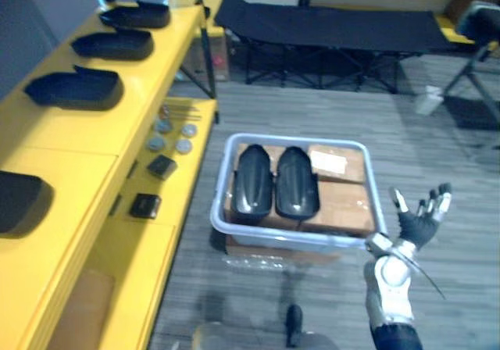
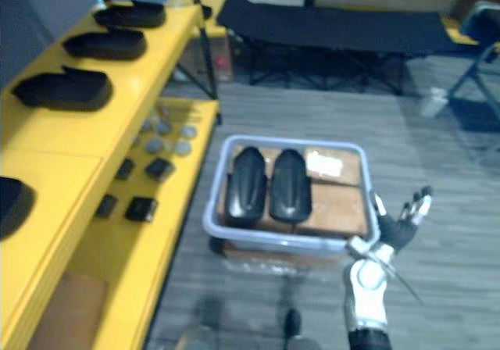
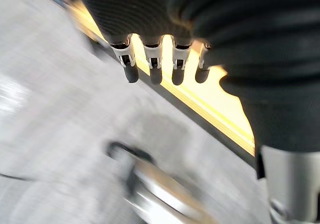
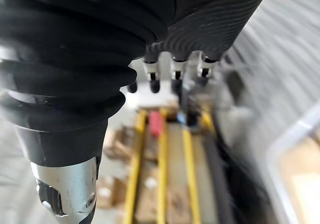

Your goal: Walk over and take plastic housings, then place them on the shelf

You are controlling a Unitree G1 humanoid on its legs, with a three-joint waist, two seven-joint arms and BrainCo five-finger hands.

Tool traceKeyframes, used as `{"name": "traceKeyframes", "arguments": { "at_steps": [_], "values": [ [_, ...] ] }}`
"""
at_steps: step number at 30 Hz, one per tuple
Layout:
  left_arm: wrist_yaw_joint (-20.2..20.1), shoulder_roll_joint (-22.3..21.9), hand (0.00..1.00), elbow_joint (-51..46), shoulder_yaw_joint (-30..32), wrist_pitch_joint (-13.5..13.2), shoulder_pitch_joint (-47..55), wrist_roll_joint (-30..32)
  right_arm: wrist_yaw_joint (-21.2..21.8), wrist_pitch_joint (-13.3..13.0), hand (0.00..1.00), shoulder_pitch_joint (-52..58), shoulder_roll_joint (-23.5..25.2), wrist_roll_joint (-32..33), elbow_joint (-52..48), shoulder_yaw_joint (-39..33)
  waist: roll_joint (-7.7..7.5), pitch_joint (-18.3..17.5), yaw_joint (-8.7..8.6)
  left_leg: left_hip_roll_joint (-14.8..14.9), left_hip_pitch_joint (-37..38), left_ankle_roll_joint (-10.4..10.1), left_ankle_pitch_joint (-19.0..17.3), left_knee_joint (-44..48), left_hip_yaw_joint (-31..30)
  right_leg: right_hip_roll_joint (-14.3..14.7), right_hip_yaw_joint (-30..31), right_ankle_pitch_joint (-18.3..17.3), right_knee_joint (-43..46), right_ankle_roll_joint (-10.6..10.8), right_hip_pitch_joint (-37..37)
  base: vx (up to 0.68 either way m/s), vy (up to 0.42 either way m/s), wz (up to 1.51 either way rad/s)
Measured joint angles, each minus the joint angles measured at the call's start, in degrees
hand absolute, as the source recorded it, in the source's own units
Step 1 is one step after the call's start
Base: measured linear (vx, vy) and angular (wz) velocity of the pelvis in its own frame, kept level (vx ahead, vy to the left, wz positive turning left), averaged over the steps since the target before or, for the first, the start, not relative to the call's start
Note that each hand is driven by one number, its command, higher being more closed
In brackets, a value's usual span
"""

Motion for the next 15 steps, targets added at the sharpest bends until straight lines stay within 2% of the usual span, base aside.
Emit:
{"name": "traceKeyframes", "arguments": {
  "at_steps": [1, 3, 4, 6, 7, 8, 12, 15],
  "values": [
    [-0.79, -1.73, 0.00, -0.06, 0.29, 0.55, 1.30, -0.01, 0.01, 1.52, 0.00, -0.71, -0.11, 0.03, -0.01, -0.18, -0.05, -0.06, 0.79, -1.45, -0.55, -1.18, -5.17, -3.87, -0.36, -1.04, -0.09, -0.01, 0.01, -0.01, 0.41, 0.06, -0.067, 0.02],
    [-2.09, -3.72, 0.00, -0.23, -0.25, 0.76, 1.56, 0.01, 0.06, 2.83, 0.00, -1.90, -0.41, 0.01, -0.05, -0.47, 0.39, -0.28, 0.65, -2.27, -0.40, -1.64, -5.38, -13.58, -0.01, -1.35, -0.48, 0.00, 0.01, 0.02, -0.18, 0.05, 0.003, 0.04],
    [-3.78, -4.60, 0.00, -1.24, -1.90, 0.69, 0.90, 1.08, 0.00, 4.49, 0.00, -2.54, -0.73, -0.13, -0.05, -0.86, 0.80, -0.58, 0.32, -2.77, 0.13, -1.68, -3.31, -21.98, 0.96, -1.25, -1.40, -0.13, 0.01, 0.62, -0.92, 0.03, 0.063, 0.15],
    [-5.66, -3.93, 0.00, -1.98, -1.93, -0.26, -0.13, 3.13, -0.46, 6.09, 0.00, -2.43, -0.71, -0.14, -0.25, -2.03, 0.22, -1.01, -0.07, -3.86, 2.59, -1.83, -3.25, -29.00, 1.21, -2.05, -3.11, -0.59, 0.01, 1.64, -1.36, 0.00, 0.087, 0.41],
    [-6.66, -2.08, 0.00, -2.55, -3.09, -1.00, -0.66, 4.49, -1.64, 6.94, 0.00, -2.27, -0.67, -0.36, -0.29, -3.31, -1.31, -1.23, -0.18, -5.54, 2.85, -1.76, -1.16, -32.83, 0.91, -3.61, -4.16, -0.63, 0.01, 1.99, -2.13, -0.03, 0.094, 0.65],
    [-6.74, -0.50, 0.00, -3.93, -4.43, -1.81, -1.32, 4.48, -2.81, 7.53, 0.00, -2.26, -0.72, -0.69, -0.34, -4.79, -2.09, -1.46, -0.33, -7.22, 2.72, -1.29, 0.80, -35.70, -0.18, -4.87, -5.59, -0.56, 0.02, 2.71, -2.73, -0.03, 0.070, 0.62],
    [-6.51, 1.99, 0.00, -6.22, -6.61, -3.27, -4.09, 3.21, -7.53, 9.88, 0.00, -2.44, -0.61, -0.53, -0.34, -5.88, -2.17, -1.32, -0.73, -9.94, 2.60, -0.19, 3.86, -40.06, -1.84, -7.40, -7.55, -0.98, 1.68, 3.81, -4.29, -0.04, 0.061, 0.37],
    [-6.25, 2.01, 0.00, -8.26, -7.42, -4.86, -6.13, 0.18, -11.20, 11.47, 0.00, -2.68, -0.23, -0.04, 0.00, -7.00, -2.90, -0.75, -0.75, -11.21, 1.31, 0.30, 5.74, -42.45, -2.88, -8.51, -8.45, -0.98, 2.02, 4.42, -6.10, -0.04, 0.019, 0.19]
  ]
}}
